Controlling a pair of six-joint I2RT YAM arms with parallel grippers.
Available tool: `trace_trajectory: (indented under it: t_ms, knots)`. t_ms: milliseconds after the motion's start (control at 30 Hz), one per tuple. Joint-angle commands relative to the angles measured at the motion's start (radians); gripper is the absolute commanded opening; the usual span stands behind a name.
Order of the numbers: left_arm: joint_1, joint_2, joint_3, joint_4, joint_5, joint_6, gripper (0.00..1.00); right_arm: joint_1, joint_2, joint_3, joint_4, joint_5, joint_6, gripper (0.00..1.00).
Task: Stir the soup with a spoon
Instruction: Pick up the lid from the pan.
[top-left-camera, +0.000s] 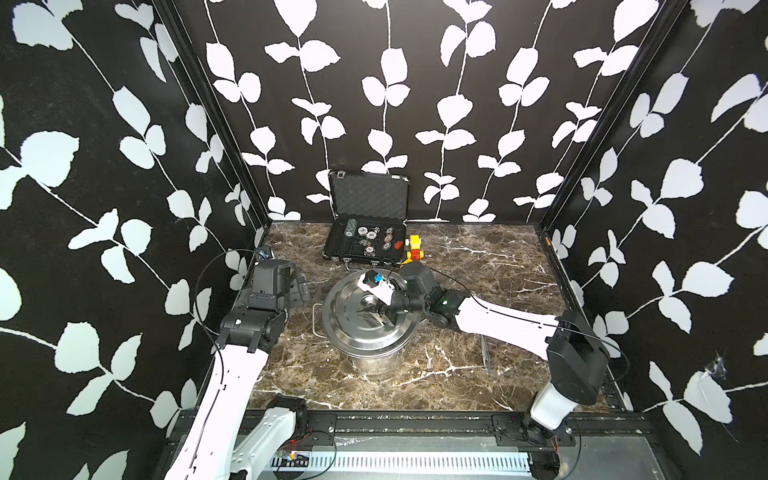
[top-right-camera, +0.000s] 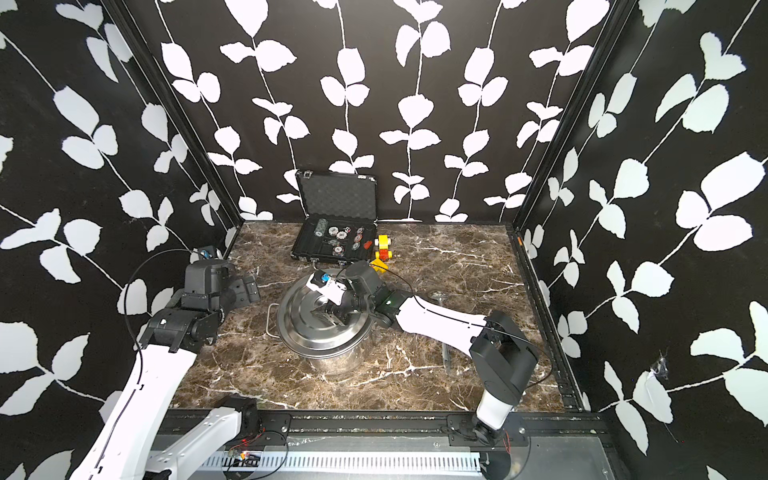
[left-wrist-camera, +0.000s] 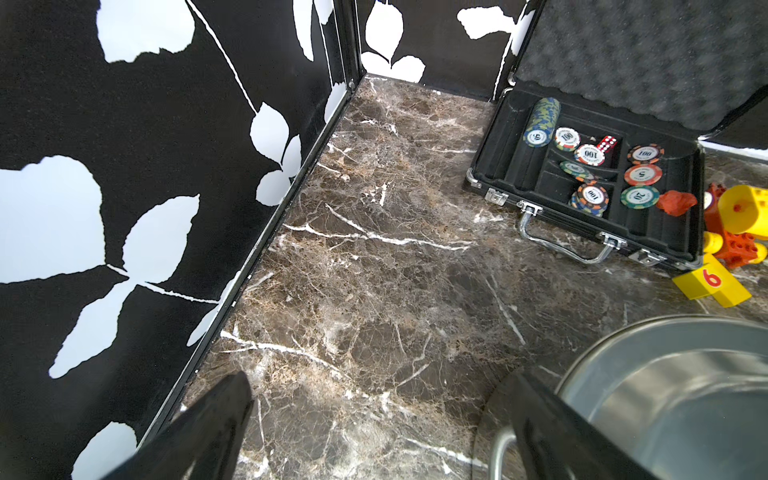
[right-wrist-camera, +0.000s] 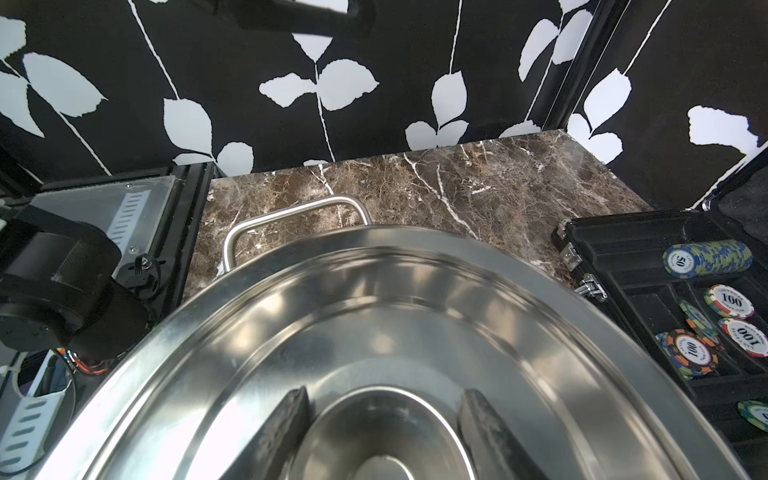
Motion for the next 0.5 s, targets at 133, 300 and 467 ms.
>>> trace_trajectory:
  t_ms: [133, 300, 467]
  knots:
    - [0.004, -0.035, 0.006, -0.002, -0.056, 0.019, 0.99, 0.01, -0.038, 0.053, -0.005, 0.004, 0.027, 0.39]
    - [0.004, -0.059, 0.023, -0.014, -0.086, 0.046, 0.99, 0.004, -0.083, 0.064, 0.024, 0.024, 0.074, 0.39]
    - [0.004, -0.086, 0.032, -0.001, -0.087, 0.075, 0.99, -0.045, -0.214, 0.035, 0.043, 0.096, 0.137, 0.37]
